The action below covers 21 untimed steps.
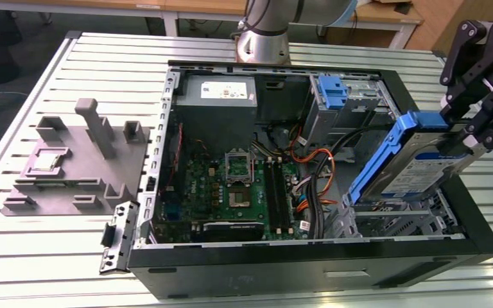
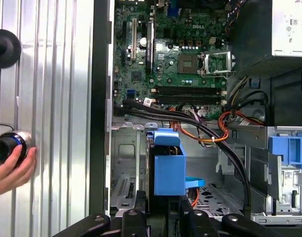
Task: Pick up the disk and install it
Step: 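Pick up the disk, then insert the disk into the insertion slot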
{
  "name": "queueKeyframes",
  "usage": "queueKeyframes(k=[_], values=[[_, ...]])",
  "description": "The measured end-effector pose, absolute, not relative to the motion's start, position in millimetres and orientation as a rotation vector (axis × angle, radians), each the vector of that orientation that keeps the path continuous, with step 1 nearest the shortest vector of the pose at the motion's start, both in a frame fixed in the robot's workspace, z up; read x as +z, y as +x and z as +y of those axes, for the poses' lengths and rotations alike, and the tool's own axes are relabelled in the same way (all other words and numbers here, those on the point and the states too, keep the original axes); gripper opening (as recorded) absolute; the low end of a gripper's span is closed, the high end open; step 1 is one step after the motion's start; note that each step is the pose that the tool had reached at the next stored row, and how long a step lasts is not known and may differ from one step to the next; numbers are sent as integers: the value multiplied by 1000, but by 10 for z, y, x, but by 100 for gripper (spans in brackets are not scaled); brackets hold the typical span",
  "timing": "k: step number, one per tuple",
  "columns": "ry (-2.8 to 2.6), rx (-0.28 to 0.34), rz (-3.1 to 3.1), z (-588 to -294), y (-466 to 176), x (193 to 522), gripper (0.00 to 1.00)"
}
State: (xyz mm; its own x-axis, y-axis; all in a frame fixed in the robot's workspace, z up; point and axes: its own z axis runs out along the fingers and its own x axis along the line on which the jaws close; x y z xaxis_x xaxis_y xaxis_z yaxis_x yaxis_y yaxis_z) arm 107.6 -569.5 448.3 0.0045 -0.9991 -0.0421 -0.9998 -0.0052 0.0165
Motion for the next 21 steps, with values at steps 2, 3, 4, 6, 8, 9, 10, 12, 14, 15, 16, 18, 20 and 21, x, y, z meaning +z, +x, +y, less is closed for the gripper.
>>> queueKeyframes(k=[2, 3, 4, 6, 8, 9, 10, 12, 14, 15, 16, 18, 20, 21], values=[[-2207, 65, 2210, -5700, 1076, 4479, 35], [-2202, 64, 2215, -5701, 1077, 4477, 35], [-2198, 64, 2219, -5702, 1077, 4476, 35], [-2193, 64, 2223, -5702, 1078, 4471, 35], [-2190, 64, 2226, -5702, 1078, 4465, 35], [-2189, 64, 2227, -5702, 1078, 4464, 35], [-2189, 64, 2227, -5702, 1078, 4463, 35], [-2189, 64, 2227, -5702, 1078, 4462, 35], [-2188, 64, 2228, -5702, 1078, 4462, 35], [-2186, 64, 2230, -5703, 1078, 4461, 35], [-2185, 64, 2231, -5703, 1078, 4461, 35], [-2185, 64, 2231, -5703, 1078, 4461, 35], [-2185, 64, 2231, -5707, 1079, 4459, 35], [-2185, 64, 2231, -5709, 1078, 4460, 35]])
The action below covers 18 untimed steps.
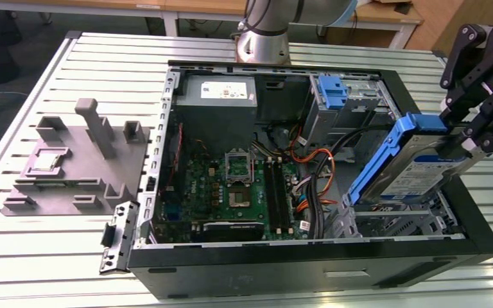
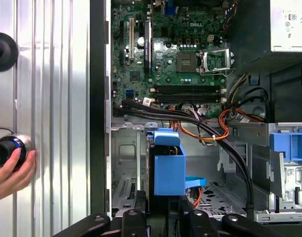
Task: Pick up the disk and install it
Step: 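Insert the disk into the insertion slot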
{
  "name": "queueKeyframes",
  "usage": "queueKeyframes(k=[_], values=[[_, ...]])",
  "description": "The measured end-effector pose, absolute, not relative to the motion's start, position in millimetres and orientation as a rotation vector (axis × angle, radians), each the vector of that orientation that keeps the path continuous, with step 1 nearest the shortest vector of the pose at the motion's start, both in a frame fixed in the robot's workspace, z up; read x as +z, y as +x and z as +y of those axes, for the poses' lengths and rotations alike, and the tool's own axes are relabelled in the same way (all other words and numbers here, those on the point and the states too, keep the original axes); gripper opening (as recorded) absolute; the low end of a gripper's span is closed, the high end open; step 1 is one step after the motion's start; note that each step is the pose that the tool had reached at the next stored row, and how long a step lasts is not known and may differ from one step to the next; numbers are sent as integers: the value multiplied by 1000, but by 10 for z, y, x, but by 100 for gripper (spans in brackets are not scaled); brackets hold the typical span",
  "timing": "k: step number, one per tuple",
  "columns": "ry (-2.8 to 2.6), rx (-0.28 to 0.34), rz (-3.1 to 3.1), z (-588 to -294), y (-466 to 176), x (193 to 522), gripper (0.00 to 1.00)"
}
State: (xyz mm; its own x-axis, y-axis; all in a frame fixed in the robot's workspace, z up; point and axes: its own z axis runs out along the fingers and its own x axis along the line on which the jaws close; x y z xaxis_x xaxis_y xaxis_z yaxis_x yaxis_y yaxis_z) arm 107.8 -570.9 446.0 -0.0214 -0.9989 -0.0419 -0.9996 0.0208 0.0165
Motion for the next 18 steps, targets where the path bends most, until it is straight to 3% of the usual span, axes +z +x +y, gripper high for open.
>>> queueKeyframes(k=[18], values=[[-2185, 64, 2231, -5727, 1078, 4441, 35]])
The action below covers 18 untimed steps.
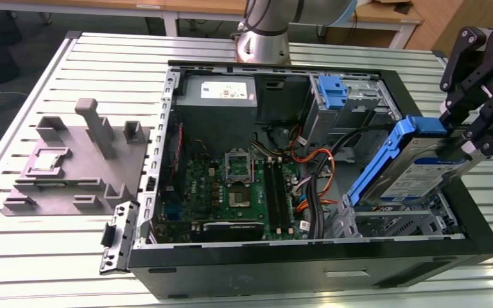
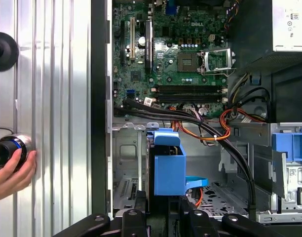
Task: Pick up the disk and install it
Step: 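Insert the disk into the insertion slot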
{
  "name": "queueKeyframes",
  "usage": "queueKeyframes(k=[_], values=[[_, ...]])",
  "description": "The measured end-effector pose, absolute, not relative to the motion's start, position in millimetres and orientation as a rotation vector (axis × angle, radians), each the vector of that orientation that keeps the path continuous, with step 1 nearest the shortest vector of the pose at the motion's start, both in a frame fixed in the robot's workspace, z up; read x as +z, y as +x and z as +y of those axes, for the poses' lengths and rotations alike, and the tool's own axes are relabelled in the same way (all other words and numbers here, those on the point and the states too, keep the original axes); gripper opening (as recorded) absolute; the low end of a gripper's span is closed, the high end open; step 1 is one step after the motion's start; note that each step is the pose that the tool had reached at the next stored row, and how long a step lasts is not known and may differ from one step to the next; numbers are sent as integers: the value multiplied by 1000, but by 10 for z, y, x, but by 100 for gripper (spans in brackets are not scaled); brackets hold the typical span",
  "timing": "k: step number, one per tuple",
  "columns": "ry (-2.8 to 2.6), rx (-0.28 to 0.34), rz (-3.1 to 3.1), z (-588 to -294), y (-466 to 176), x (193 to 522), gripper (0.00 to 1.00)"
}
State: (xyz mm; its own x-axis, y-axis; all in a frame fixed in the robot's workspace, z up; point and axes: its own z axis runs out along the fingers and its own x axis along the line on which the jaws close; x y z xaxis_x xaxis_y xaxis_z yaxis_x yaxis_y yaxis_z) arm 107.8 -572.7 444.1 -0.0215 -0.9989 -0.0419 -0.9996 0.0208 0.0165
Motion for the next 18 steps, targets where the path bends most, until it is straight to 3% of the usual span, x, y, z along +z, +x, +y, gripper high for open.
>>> queueKeyframes(k=[18], values=[[-2185, 64, 2231, -5728, 1079, 4400, 35]])
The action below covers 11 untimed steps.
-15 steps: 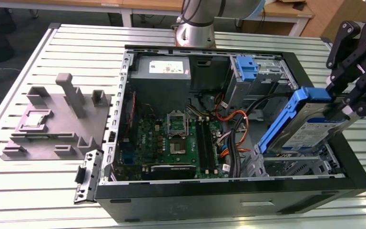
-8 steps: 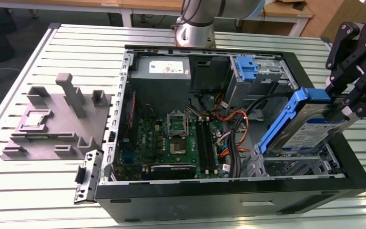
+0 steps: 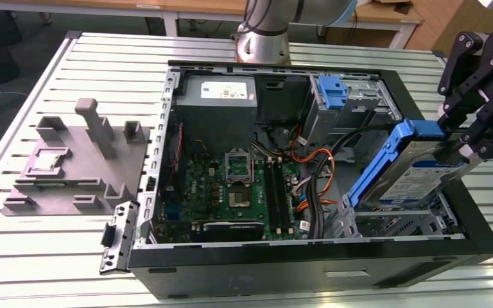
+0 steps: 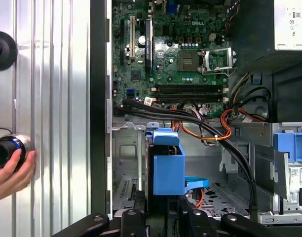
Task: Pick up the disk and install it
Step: 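Insert the disk into the insertion slot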
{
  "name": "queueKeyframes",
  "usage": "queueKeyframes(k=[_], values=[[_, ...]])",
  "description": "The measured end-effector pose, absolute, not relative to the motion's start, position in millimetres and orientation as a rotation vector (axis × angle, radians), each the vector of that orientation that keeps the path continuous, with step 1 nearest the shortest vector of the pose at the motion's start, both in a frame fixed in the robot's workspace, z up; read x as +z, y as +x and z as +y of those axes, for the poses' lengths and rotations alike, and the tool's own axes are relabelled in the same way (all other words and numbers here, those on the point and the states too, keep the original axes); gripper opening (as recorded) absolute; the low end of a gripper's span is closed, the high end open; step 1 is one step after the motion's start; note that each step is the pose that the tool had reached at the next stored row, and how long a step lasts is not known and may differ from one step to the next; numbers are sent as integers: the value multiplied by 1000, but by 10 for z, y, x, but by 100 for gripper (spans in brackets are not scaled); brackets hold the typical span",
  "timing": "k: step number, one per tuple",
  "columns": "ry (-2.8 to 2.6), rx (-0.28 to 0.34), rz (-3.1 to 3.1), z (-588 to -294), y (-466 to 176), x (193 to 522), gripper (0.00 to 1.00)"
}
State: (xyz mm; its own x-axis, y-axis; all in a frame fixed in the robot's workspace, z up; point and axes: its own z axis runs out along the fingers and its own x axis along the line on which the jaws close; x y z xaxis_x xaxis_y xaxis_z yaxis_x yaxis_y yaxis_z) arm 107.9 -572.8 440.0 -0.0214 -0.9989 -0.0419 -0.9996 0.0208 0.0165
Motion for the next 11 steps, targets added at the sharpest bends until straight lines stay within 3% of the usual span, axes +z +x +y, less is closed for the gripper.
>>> queueKeyframes(k=[11], values=[[-2185, 64, 2231, -5728, 1080, 4311, 35]])
